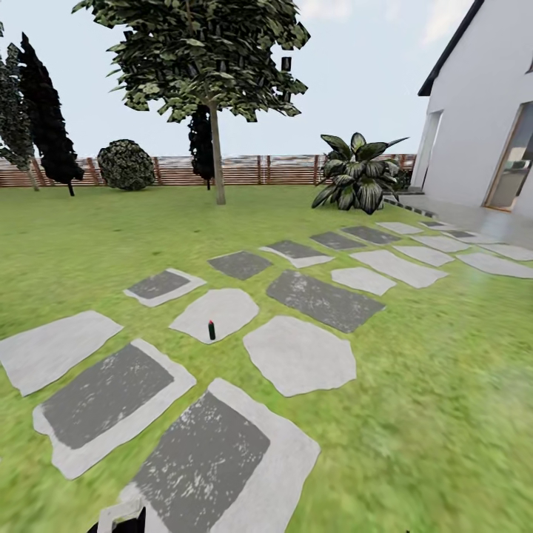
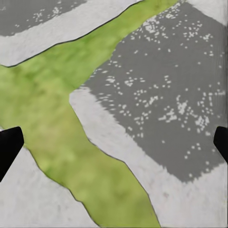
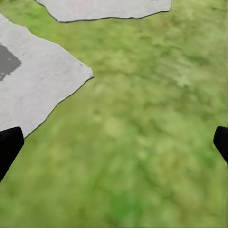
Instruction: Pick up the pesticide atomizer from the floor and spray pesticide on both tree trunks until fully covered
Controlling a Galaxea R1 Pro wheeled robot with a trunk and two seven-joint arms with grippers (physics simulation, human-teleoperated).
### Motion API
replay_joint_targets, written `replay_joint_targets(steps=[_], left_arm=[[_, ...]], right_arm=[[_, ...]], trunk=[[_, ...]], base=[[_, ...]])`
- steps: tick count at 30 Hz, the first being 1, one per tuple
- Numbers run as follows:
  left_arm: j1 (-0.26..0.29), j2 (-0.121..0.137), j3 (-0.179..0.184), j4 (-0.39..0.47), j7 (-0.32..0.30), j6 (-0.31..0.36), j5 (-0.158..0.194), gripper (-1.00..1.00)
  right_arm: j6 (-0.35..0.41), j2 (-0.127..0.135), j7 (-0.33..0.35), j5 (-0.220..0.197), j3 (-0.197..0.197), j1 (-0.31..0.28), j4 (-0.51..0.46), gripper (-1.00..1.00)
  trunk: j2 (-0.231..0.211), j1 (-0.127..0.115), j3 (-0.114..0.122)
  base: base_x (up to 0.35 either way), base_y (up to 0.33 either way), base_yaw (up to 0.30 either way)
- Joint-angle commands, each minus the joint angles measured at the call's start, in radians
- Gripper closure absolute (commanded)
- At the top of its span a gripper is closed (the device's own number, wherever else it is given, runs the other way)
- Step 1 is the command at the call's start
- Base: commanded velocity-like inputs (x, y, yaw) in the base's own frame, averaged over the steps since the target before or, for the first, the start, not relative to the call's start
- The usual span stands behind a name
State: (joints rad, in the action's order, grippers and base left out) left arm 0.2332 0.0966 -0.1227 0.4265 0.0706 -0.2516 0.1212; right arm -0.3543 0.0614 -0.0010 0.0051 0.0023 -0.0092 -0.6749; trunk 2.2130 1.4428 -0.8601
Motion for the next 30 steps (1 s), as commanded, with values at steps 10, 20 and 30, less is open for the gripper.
replay_joint_targets(steps=[10, 20, 30], left_arm=[[0.0, 0.0, 0.0, 0.0, 0.0, 0.0, 0.0, -1.0], [0.0, 0.0, 0.0, 0.0, 0.0, 0.0, 0.0, -1.0], [0.0, 0.0, 0.0, 0.0, 0.0, 0.0, 0.0, -1.0]], right_arm=[[0.0, 0.0, 0.0, 0.0, 0.0, 0.0, 0.0, -1.0], [0.0, 0.0, 0.0, 0.0, 0.001, 0.0, 0.0, -1.0], [0.0, 0.0, 0.0, 0.0, 0.0, 0.0, 0.0, -1.0]], trunk=[[0.0, 0.0, 0.0], [0.0, 0.0, 0.0], [0.0, 0.0, 0.0]], base=[[0.303, -0.135, 0.0], [0.303, -0.135, 0.0], [0.303, -0.134, 0.0]])
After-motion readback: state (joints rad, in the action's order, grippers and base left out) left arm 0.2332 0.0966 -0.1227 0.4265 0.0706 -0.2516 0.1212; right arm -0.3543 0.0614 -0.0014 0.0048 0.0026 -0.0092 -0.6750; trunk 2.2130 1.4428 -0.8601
